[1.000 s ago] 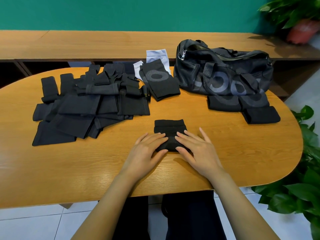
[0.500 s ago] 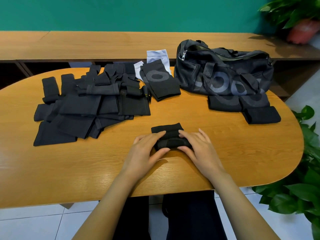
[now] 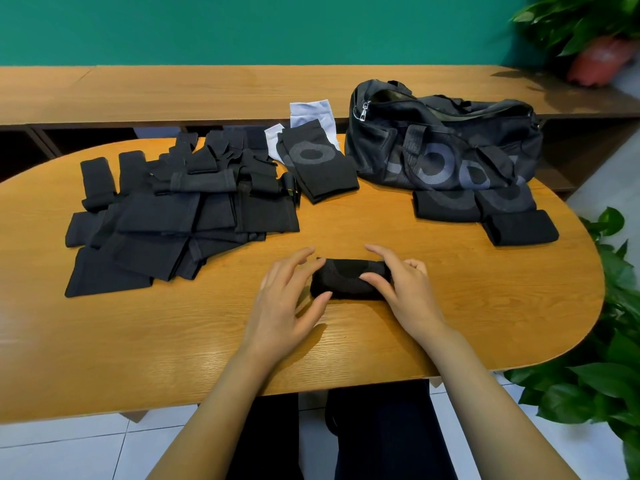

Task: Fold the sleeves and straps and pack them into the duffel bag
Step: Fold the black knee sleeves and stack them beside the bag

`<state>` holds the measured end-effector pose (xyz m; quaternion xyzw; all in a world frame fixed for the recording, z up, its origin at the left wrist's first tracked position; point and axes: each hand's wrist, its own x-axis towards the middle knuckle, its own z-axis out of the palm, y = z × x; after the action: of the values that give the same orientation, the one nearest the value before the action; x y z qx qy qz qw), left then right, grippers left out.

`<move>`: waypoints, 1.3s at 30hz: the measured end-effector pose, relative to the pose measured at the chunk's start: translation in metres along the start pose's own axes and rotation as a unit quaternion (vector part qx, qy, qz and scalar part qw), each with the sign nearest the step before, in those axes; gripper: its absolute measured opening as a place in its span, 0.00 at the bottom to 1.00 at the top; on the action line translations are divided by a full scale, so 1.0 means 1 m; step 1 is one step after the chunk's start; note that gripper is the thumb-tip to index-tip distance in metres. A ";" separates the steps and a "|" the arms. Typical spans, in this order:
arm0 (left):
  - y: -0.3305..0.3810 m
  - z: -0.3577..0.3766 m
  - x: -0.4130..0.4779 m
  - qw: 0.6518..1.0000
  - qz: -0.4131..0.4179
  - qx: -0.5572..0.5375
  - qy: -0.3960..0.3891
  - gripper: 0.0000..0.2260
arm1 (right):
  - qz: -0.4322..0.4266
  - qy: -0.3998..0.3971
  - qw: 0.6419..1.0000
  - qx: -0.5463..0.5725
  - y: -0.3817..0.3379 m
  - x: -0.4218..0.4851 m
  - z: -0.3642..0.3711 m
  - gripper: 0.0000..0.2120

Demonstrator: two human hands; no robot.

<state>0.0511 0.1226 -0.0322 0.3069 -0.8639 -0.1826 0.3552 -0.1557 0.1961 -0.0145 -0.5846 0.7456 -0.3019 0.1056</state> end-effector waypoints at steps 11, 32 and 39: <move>-0.006 0.005 0.005 0.986 -0.027 0.071 -0.147 0.20 | -0.026 0.061 0.987 -0.149 -0.018 0.010 0.008 0.27; -0.011 0.004 0.006 0.988 -0.145 -0.024 -0.049 0.23 | 0.162 0.032 0.949 -0.270 0.068 0.027 -0.032 0.30; -0.009 0.004 0.007 0.987 -0.153 -0.026 -0.049 0.23 | 0.199 0.039 0.945 -0.256 0.096 0.037 -0.051 0.29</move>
<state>0.0478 0.1115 -0.0364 0.4169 -0.8180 -0.2726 0.2878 -0.2704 0.1915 -0.0223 -0.4193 0.9025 -0.0961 -0.0190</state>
